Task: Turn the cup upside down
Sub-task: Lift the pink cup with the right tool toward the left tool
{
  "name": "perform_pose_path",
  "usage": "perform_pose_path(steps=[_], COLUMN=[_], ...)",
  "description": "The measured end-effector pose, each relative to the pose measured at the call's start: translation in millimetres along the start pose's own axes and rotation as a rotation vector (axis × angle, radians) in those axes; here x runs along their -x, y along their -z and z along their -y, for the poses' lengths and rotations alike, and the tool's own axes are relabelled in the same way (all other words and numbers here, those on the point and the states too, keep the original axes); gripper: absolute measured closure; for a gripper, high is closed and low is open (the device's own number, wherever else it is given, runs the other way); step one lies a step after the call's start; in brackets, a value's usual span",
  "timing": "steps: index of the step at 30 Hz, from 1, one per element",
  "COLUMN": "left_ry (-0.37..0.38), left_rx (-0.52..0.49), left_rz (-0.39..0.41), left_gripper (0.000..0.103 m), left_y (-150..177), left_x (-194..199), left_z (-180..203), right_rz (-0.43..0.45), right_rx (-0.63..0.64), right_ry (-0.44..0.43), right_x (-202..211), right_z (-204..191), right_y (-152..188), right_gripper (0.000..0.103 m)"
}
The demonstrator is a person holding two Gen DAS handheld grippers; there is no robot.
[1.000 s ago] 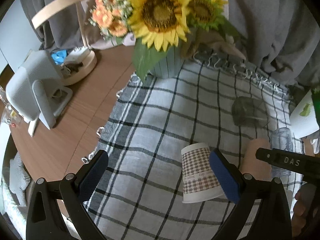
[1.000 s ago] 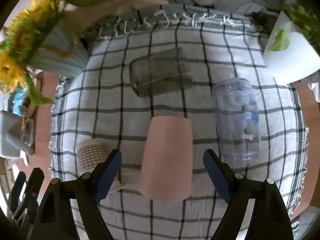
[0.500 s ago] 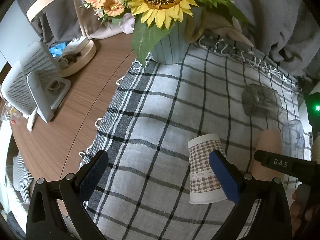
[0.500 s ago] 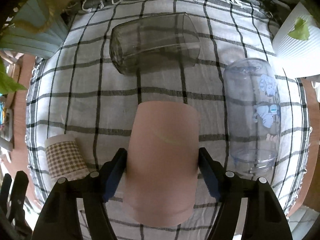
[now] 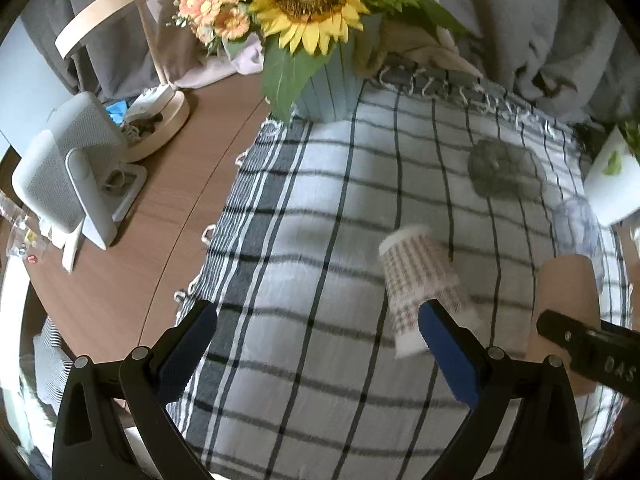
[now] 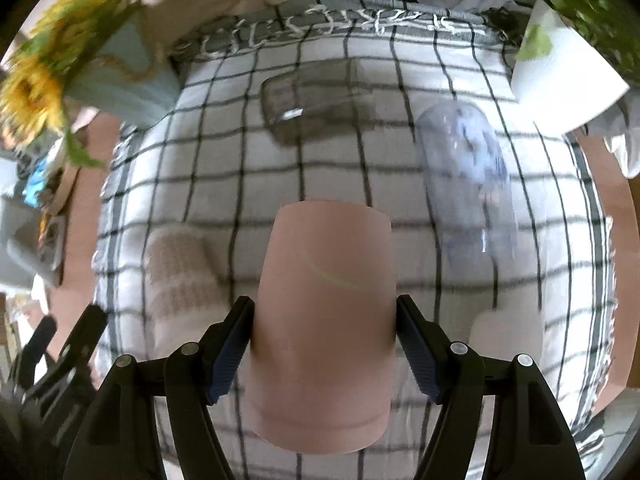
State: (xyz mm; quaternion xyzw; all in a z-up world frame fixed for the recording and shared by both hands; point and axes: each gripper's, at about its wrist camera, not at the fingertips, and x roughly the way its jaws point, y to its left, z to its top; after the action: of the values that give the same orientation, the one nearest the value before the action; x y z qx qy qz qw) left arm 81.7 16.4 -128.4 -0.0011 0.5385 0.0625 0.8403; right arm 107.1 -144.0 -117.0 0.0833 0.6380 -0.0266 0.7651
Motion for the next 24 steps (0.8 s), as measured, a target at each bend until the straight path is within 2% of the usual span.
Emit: perform_pose_path(steps=[4,12,15,19,24], left_ry=[-0.003,-0.007,-0.015,-0.019,-0.014], left_rx=[-0.034,-0.079,-0.090,-0.090,-0.096], left_rz=[-0.034,-0.088,-0.097,-0.108,-0.101], left_gripper=[0.000,0.000,0.000,0.000,0.000], left_y=[18,44,50,55,58], left_x=[-4,-13,-15,-15,-7], left_z=[-2,1,2,4,4], right_rz=[-0.035,-0.110,-0.126,-0.102,-0.105], right_rx=[0.005,0.029,0.026,0.046,0.048], right_ry=[-0.023,0.011,0.032,0.041,0.017], right_x=[-10,-41,-51,-52,-48], right_z=[-7,-12,-12,-14,-13], right_y=[22,58,63,66,66], right_gripper=[0.032,0.032,0.032,0.032,0.030])
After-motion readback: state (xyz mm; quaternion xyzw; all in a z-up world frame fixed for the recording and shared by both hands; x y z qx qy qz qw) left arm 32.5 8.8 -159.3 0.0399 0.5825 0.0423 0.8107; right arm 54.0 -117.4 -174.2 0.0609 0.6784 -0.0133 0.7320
